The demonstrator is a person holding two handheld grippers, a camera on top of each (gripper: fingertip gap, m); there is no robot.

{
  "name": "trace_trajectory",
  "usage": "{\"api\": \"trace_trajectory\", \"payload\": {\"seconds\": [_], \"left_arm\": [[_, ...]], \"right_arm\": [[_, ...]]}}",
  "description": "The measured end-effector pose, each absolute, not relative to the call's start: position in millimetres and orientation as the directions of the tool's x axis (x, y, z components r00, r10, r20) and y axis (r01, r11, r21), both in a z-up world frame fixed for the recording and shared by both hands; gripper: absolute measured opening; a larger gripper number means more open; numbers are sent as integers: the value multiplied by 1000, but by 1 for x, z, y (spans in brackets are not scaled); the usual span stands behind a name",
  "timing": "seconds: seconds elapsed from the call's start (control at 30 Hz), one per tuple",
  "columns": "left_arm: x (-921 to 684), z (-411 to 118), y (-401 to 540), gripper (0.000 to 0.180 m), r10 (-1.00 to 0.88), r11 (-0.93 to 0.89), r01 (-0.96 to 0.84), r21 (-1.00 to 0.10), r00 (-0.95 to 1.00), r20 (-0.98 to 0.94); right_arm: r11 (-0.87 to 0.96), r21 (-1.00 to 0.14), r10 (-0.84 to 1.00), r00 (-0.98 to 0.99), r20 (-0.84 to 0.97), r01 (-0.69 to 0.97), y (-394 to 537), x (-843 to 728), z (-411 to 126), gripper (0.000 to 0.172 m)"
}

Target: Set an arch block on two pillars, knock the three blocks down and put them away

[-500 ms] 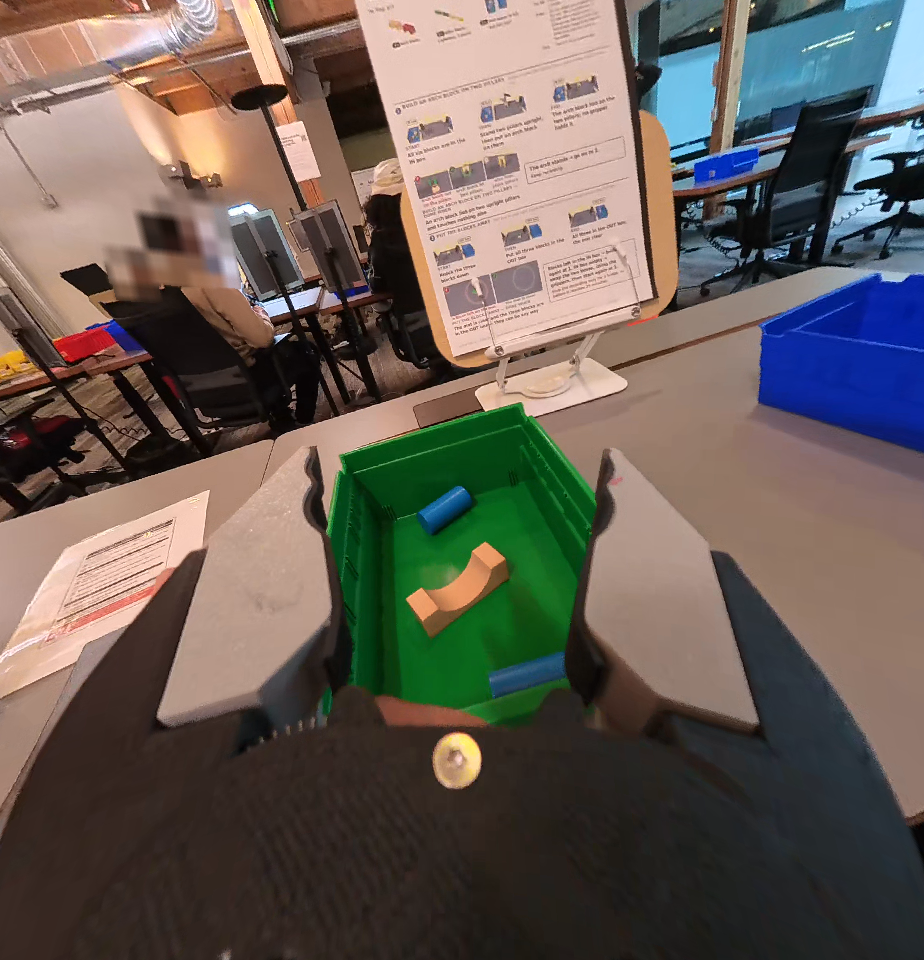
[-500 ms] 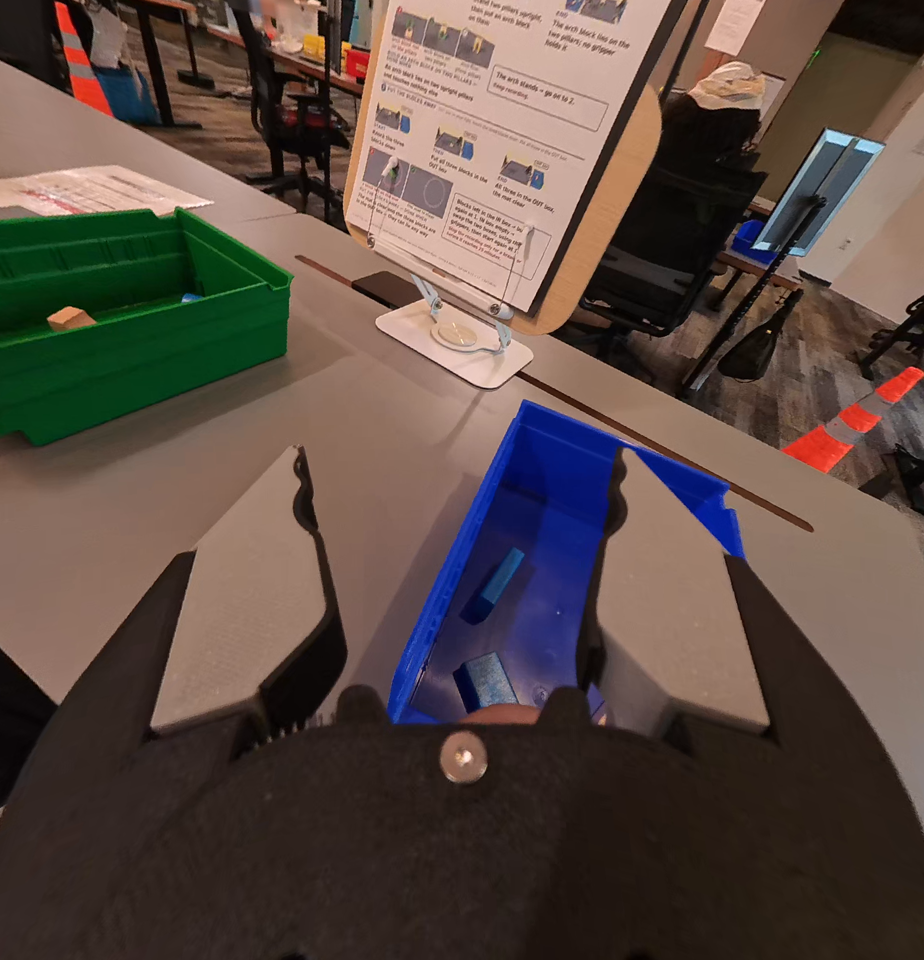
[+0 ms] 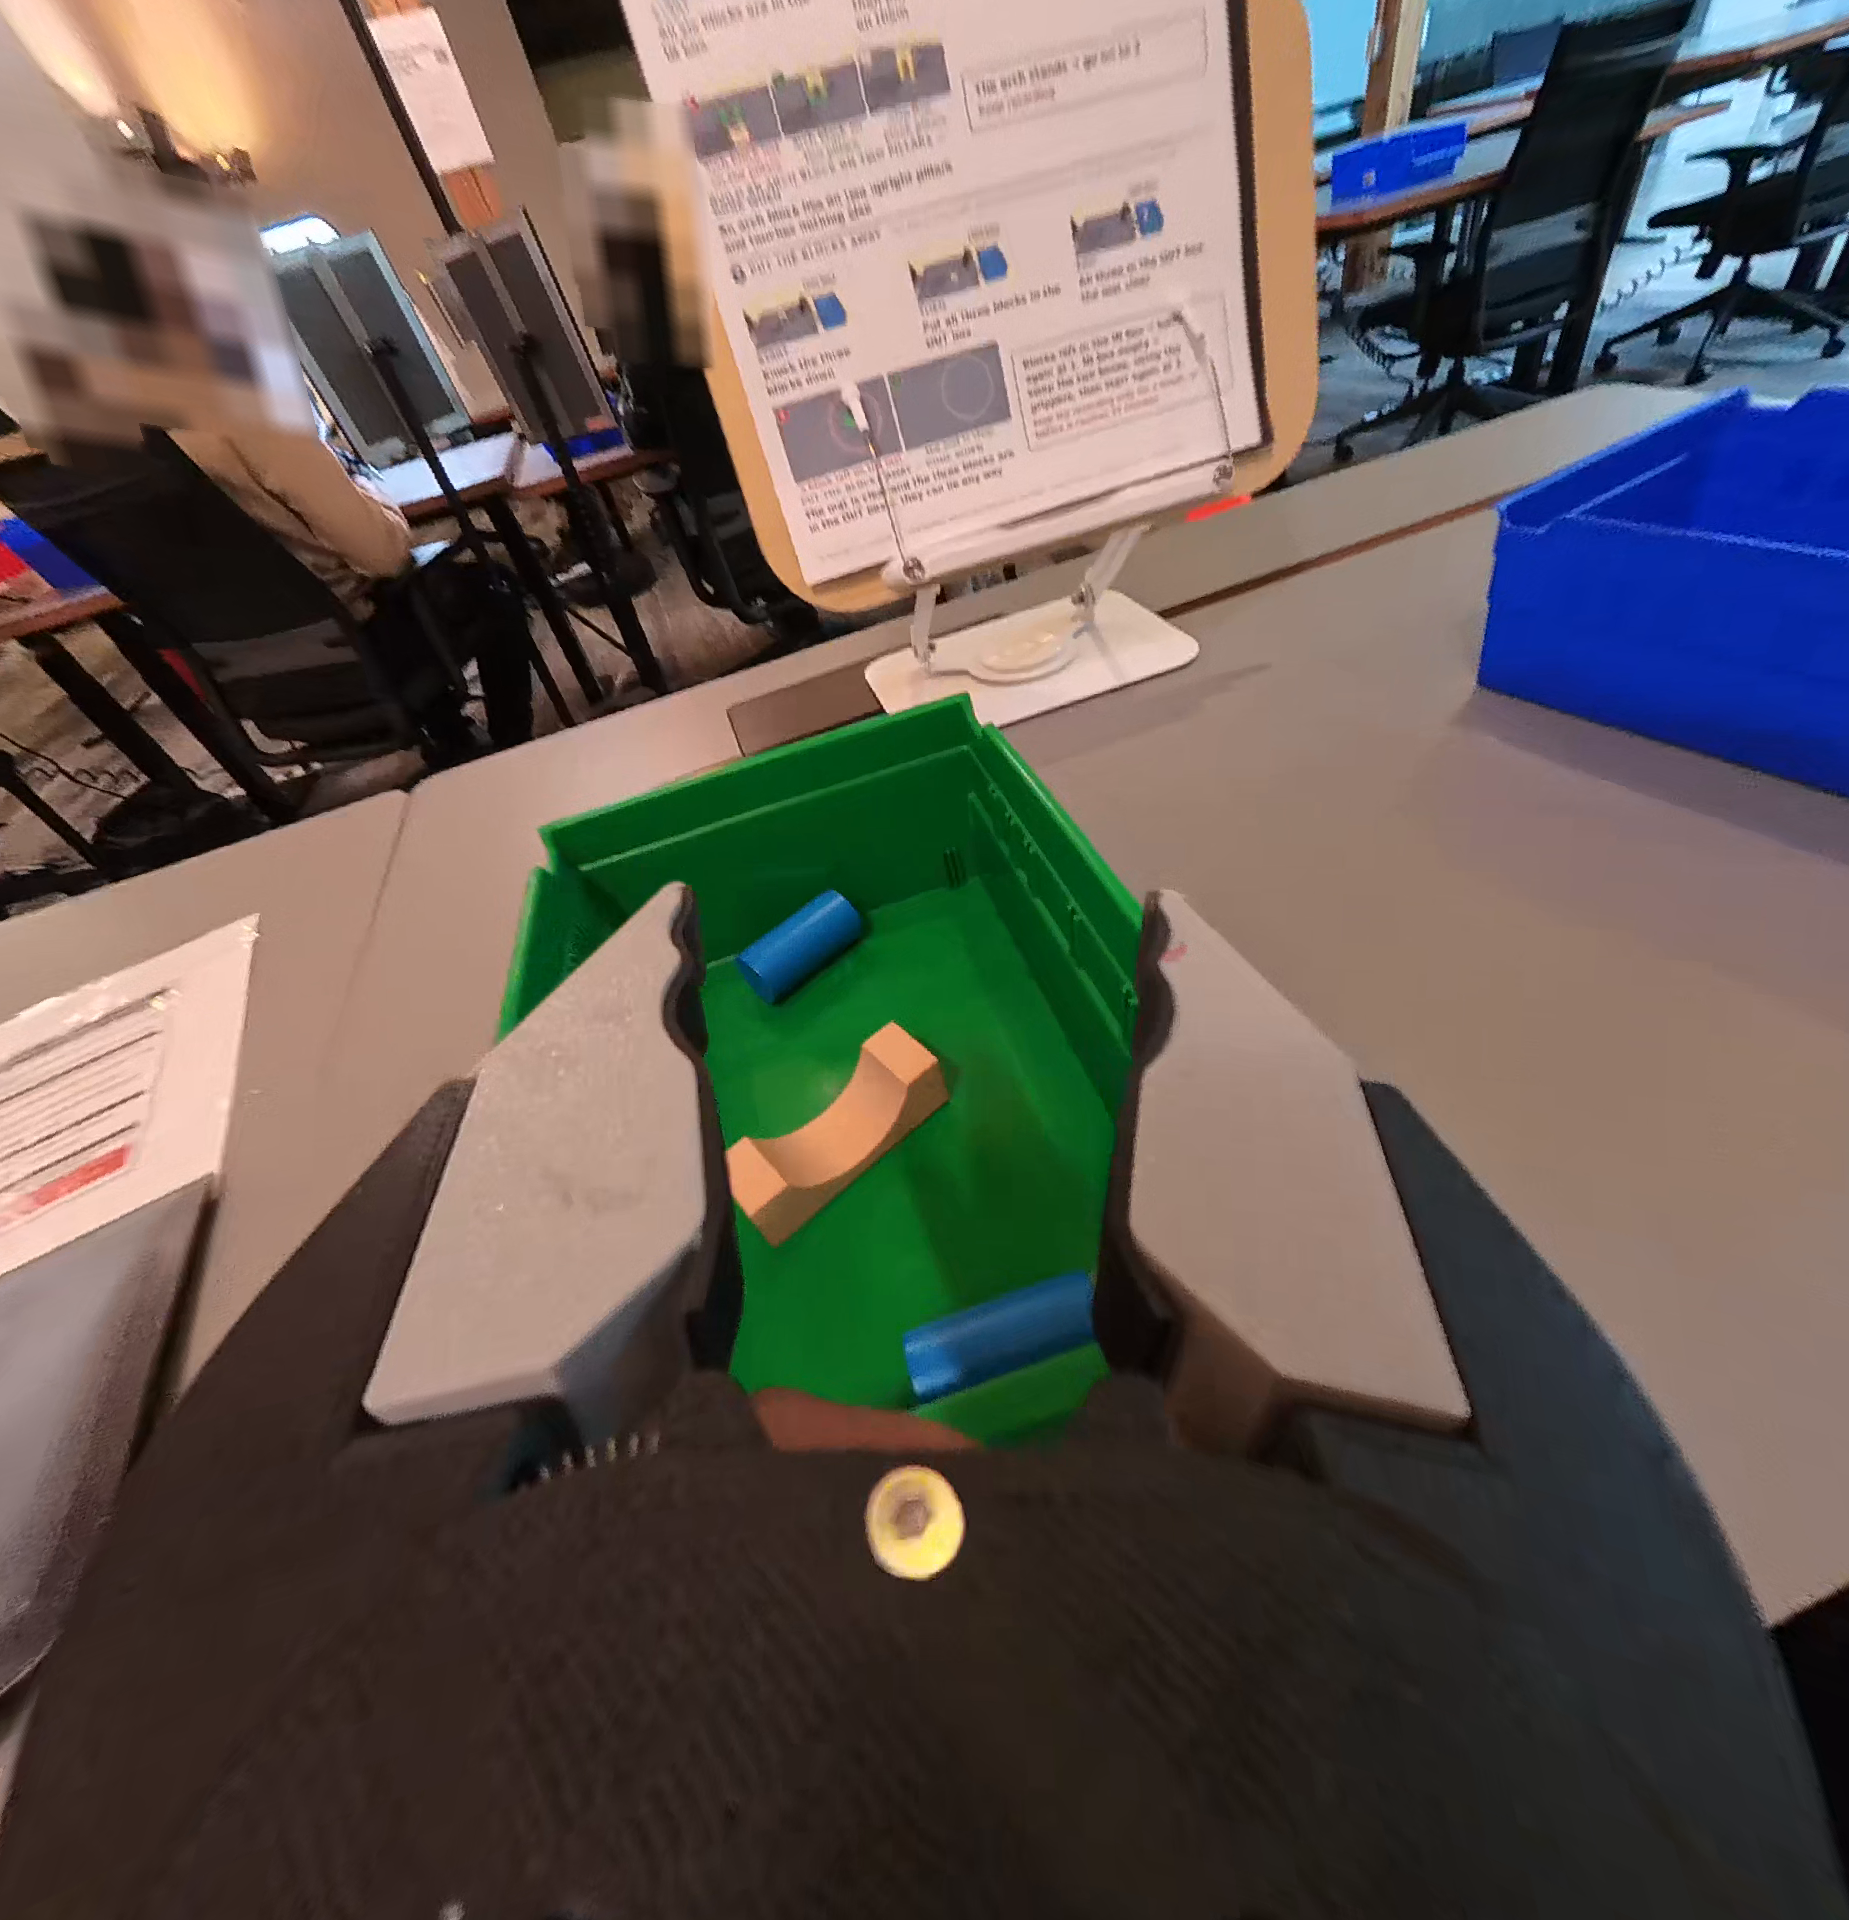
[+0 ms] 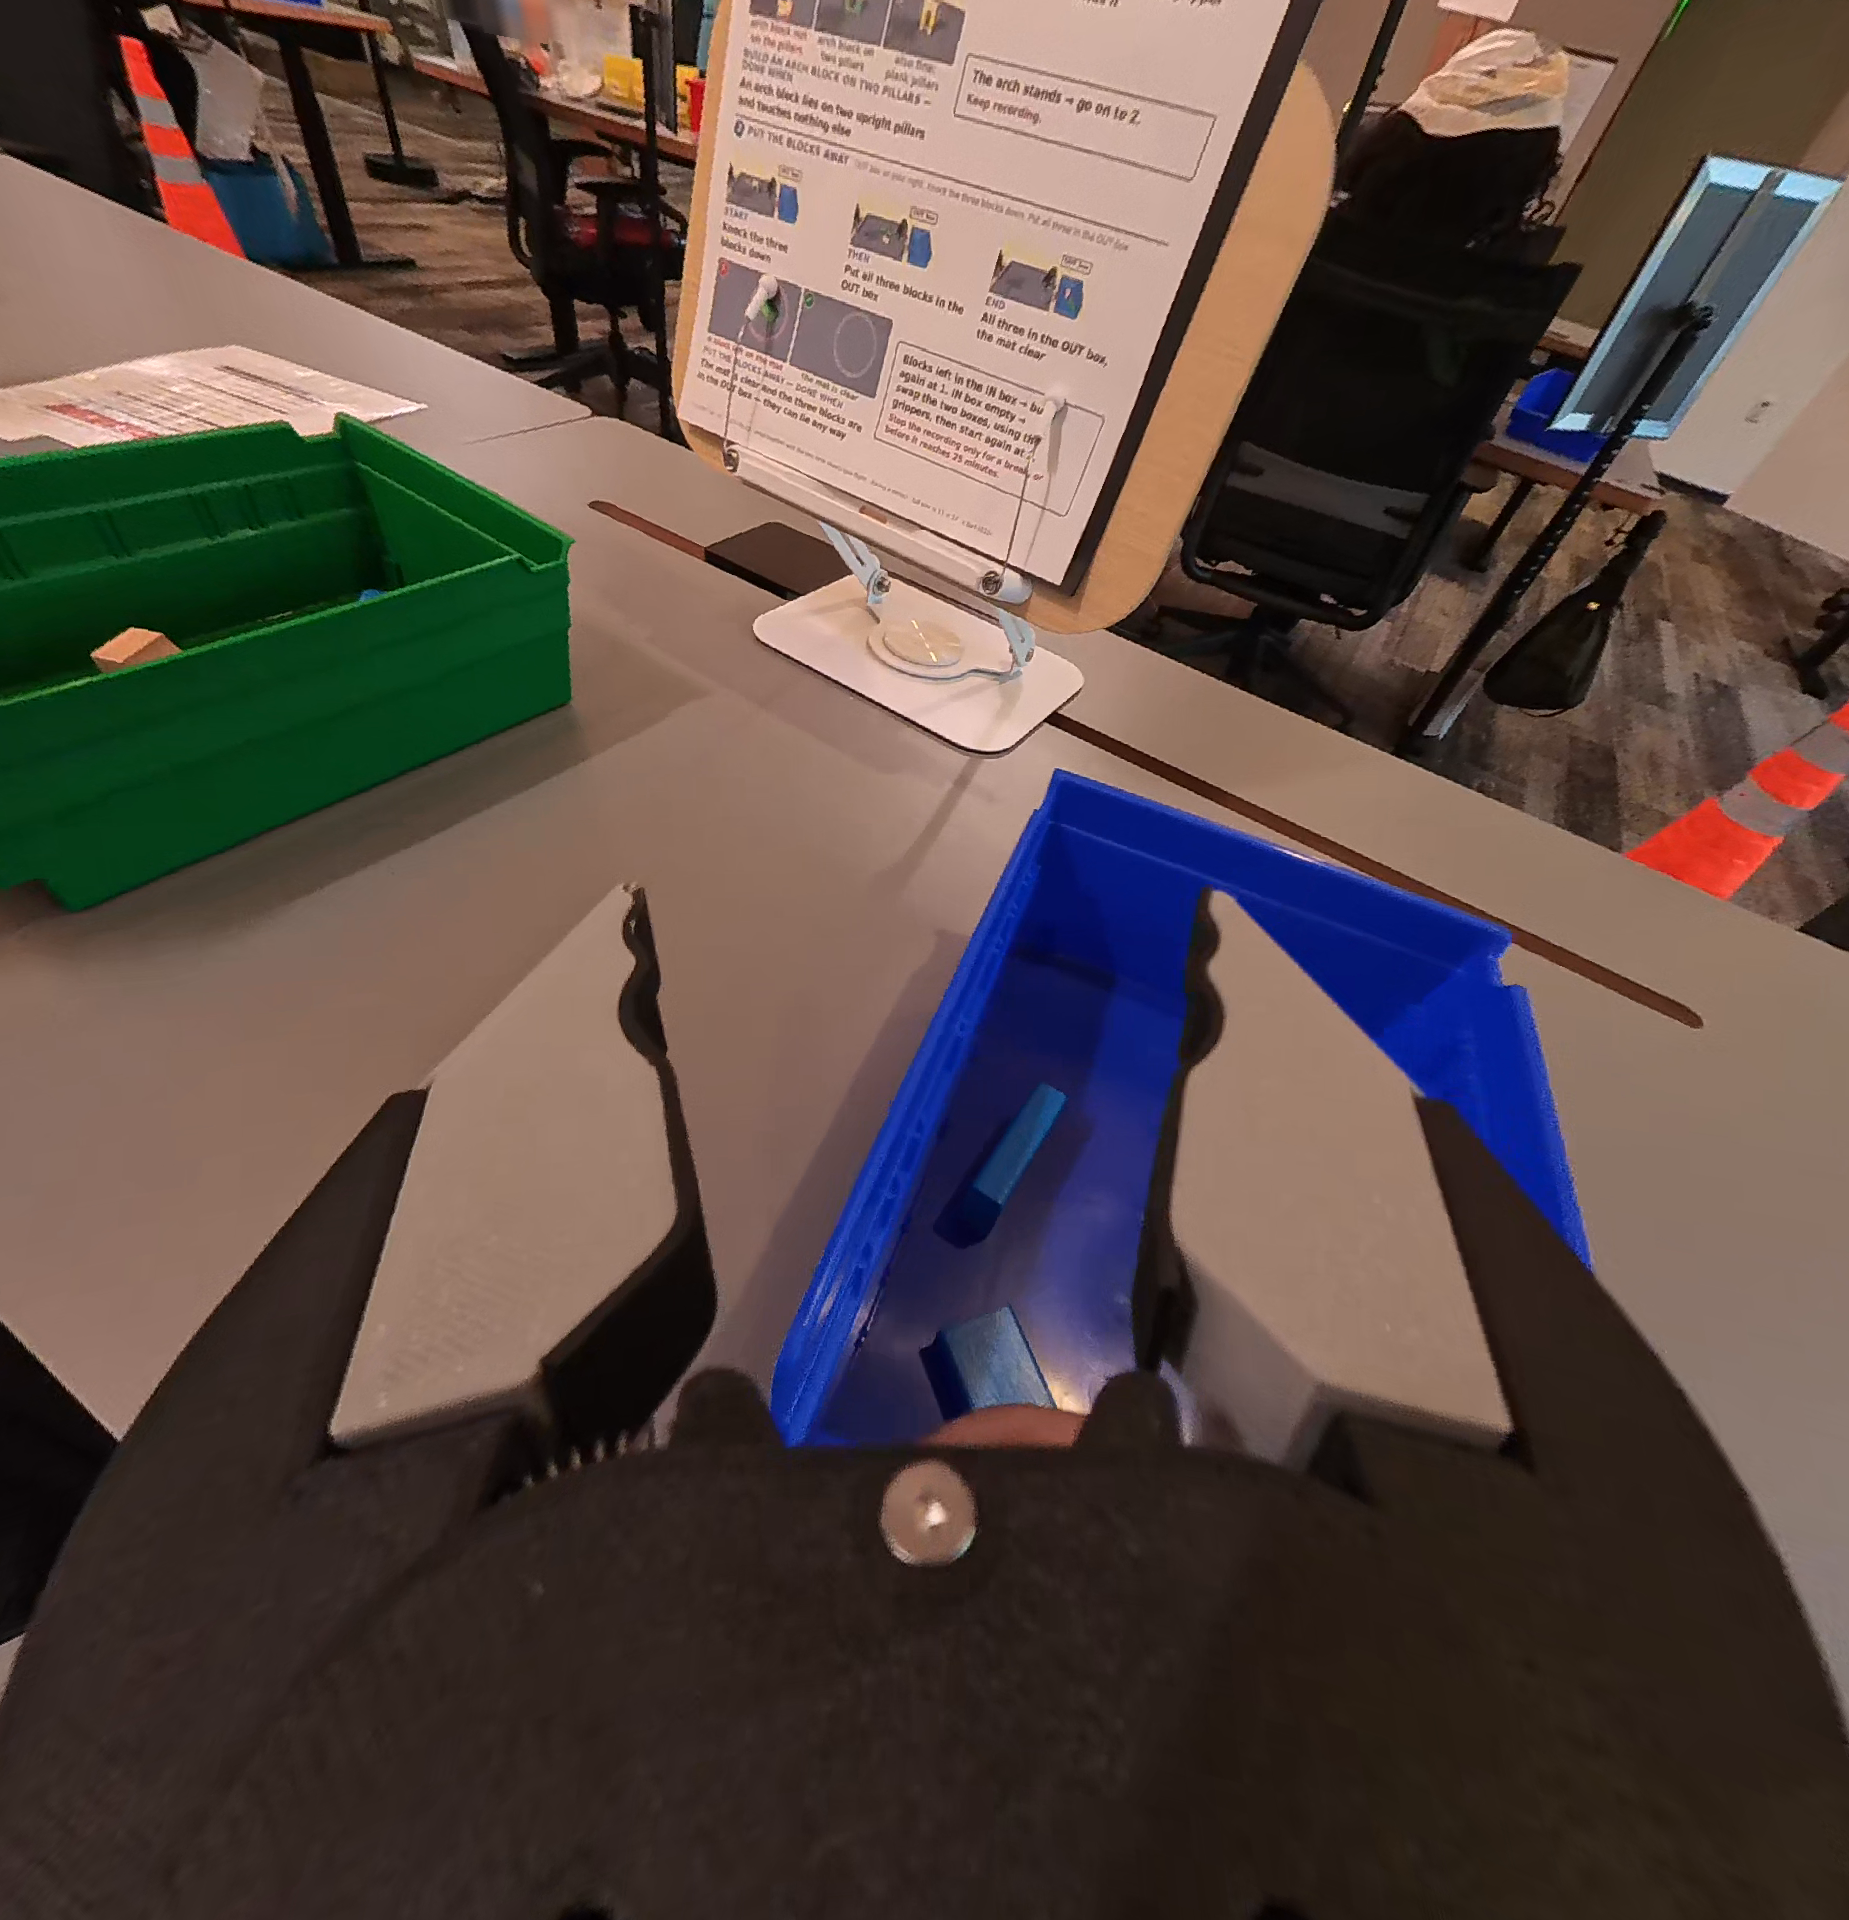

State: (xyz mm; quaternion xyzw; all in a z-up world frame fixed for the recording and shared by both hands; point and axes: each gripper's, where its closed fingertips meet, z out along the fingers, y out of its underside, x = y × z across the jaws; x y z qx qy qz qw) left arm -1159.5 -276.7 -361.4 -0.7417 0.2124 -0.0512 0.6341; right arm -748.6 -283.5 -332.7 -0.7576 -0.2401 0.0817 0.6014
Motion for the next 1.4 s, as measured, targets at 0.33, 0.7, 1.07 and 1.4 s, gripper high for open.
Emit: {"api": "trace_trajectory", "payload": {"seconds": [0.33, 0.7, 1.07, 1.4], "left_arm": [[-1147, -423, -243, 82, -395, -274, -301, -914, 901, -178], [-1153, -444, -235, 83, -385, -335, -326, -884, 904, -188], [-1160, -457, -230, 83, -370, -376, -332, -865, 910, -188], [-1169, -473, -222, 83, -357, -422, -333, -843, 916, -183]], "right_arm": [[-215, -916, 510, 839, 191, 340, -272, -772, -360, 98], [-219, -901, 523, 825, 216, 375, -270, -782, -368, 95], [-220, -884, 533, 810, 246, 413, -269, -789, -375, 93], [-226, -872, 542, 800, 258, 435, -268, -794, -380, 92]]}}
